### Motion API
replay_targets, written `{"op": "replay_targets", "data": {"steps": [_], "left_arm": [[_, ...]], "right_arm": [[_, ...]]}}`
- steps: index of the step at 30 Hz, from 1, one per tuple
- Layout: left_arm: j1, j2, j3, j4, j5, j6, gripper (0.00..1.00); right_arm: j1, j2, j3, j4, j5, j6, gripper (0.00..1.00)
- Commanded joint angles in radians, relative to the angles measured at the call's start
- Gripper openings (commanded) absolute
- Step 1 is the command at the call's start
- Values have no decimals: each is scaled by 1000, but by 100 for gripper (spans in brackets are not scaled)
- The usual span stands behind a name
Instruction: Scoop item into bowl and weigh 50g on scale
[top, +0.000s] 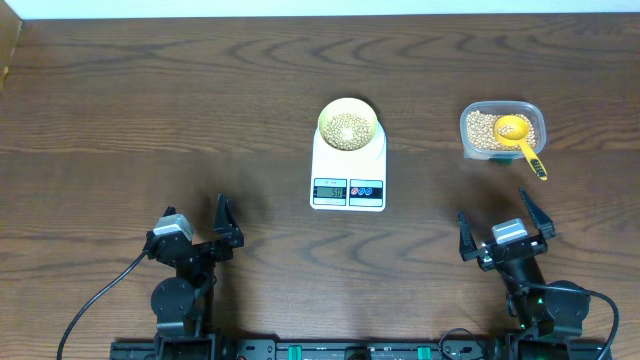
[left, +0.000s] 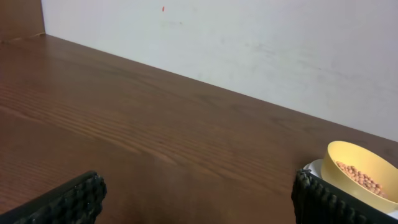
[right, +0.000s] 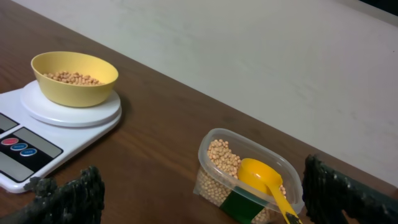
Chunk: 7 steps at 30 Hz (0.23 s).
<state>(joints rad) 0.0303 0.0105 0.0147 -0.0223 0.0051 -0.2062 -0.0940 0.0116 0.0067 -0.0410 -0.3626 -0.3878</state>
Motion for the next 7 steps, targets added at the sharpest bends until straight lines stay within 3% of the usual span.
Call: {"op": "replay_targets", "data": {"steps": [1, 7], "left_arm": [[3, -6, -11, -50, -14, 2, 97], [3, -6, -11, -50, -14, 2, 98]], "right_arm": [[-3, -6, -1, -5, 5, -10, 99], [-3, -6, -1, -5, 5, -10, 99]]}}
